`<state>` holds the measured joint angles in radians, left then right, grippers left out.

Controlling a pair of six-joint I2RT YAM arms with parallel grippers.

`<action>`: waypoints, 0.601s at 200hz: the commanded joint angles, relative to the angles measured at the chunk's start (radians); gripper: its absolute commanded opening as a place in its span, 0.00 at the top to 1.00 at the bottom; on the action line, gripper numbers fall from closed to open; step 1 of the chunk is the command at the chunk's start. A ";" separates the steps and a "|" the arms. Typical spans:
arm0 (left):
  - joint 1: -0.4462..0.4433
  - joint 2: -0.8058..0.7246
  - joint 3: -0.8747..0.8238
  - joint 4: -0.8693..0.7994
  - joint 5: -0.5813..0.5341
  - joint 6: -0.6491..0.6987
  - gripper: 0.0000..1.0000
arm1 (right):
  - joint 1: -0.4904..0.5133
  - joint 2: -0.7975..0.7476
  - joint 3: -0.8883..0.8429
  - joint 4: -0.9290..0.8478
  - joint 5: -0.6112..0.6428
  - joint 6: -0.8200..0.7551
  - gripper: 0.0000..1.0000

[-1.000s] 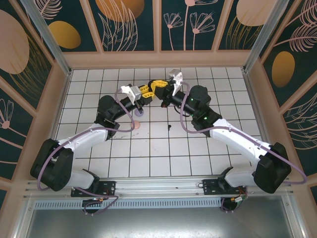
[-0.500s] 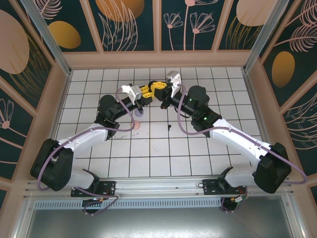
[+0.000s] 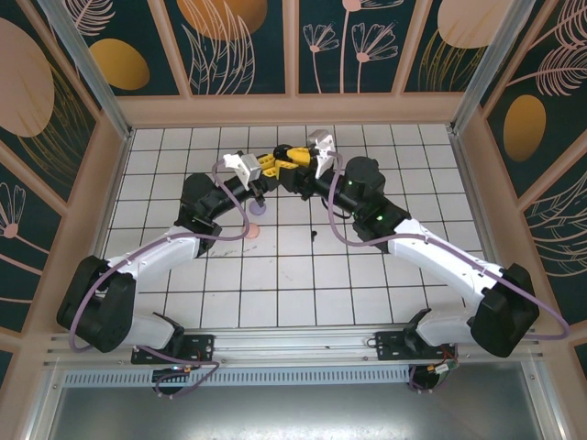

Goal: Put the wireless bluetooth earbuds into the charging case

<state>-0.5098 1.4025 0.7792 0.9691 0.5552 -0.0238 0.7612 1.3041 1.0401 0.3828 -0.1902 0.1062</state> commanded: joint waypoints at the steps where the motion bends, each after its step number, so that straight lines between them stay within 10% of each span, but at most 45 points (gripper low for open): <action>1: -0.001 0.001 0.036 0.094 -0.003 -0.026 1.00 | 0.004 0.003 0.046 -0.067 0.039 0.035 0.47; 120: -0.001 0.026 0.000 0.119 -0.028 -0.040 1.00 | -0.011 0.008 0.212 -0.156 0.012 0.176 0.17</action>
<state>-0.5098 1.4166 0.7795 1.0397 0.5373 -0.0467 0.7589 1.3117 1.2079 0.2272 -0.1509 0.2237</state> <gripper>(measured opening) 0.170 0.823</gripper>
